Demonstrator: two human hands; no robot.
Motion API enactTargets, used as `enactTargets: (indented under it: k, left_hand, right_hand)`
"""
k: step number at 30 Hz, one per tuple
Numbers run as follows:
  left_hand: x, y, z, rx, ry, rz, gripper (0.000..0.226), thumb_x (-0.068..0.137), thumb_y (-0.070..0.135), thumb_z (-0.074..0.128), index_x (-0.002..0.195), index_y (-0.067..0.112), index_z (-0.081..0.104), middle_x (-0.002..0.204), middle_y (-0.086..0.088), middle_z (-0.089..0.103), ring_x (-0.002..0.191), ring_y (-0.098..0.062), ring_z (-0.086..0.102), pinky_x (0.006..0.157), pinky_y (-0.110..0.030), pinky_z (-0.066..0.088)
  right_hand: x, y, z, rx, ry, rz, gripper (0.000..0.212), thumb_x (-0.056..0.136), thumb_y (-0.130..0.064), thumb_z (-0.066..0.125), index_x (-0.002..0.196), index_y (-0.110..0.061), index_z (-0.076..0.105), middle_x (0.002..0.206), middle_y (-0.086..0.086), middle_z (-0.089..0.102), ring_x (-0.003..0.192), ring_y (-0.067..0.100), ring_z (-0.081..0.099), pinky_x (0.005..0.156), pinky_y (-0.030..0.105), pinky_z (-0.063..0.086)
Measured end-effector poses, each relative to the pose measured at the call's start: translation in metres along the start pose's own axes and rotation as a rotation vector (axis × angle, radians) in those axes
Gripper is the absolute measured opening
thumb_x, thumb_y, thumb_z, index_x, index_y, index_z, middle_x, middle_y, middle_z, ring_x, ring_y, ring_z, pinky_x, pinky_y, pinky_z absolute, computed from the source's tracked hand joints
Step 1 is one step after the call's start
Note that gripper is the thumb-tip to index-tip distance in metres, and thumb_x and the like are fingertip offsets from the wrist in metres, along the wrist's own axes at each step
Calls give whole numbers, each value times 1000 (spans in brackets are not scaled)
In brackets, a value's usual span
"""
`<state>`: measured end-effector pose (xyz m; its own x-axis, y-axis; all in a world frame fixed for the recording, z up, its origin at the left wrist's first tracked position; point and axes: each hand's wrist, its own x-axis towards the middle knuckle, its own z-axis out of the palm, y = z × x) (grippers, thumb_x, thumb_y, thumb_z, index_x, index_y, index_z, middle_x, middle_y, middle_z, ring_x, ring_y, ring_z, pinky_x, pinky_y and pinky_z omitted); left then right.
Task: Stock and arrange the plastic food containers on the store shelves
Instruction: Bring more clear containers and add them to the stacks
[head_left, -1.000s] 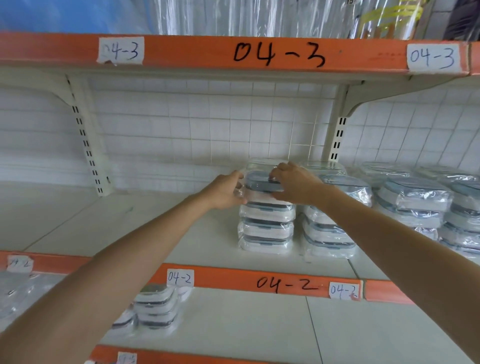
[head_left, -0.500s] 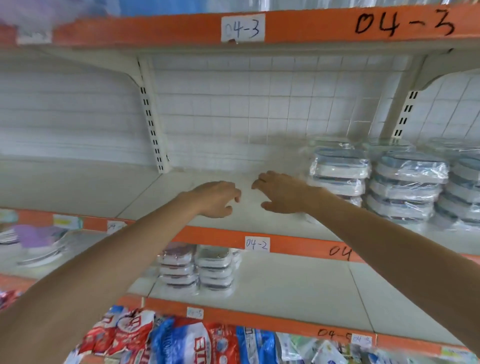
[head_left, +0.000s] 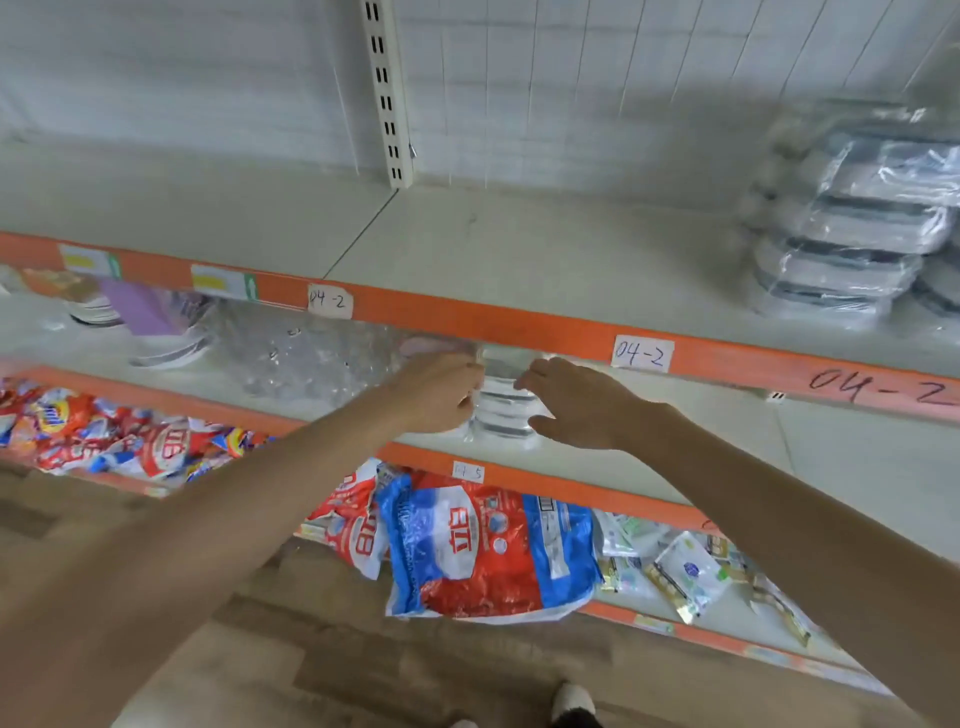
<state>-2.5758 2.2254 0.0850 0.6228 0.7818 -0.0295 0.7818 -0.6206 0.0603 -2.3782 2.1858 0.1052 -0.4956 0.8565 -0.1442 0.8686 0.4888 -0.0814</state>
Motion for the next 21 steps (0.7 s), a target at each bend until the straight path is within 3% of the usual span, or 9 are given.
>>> enactTargets:
  k: [5,10,15,21]
  left_hand:
    - [4,8,79,-78,-106,-122,40,90,21,50,127,6,48,127,-10,47,117,-27,48,91,-37,42]
    - [20,17,149,-171,-208,-239,47,90,22,55,131,2,43,130,-14,43,120,-30,44,97,-43,39]
    - [44,12,183,-238,-18,-305,47,89,21,55,130,2,44,129,-16,40,120,-29,40,97,-39,39]
    - [71,1,197,-274,158,-330,44,84,15,58,123,-1,47,123,-20,41,116,-33,40,97,-39,37]
  right_hand:
    - [1,13,81,71,-128,99,52,93,-27,50,141,-13,34,138,5,39,128,21,36,104,36,35]
    - [1,30,154,194,-154,255,52,92,-25,52,139,-11,37,135,7,42,127,23,37,101,37,37]
    - [20,55,192,282,-99,345,56,91,-27,55,141,-10,35,137,8,40,128,24,36,102,37,35]
    - [58,80,202,364,91,427,62,91,-28,58,142,-5,30,137,13,39,128,28,33,103,36,30]
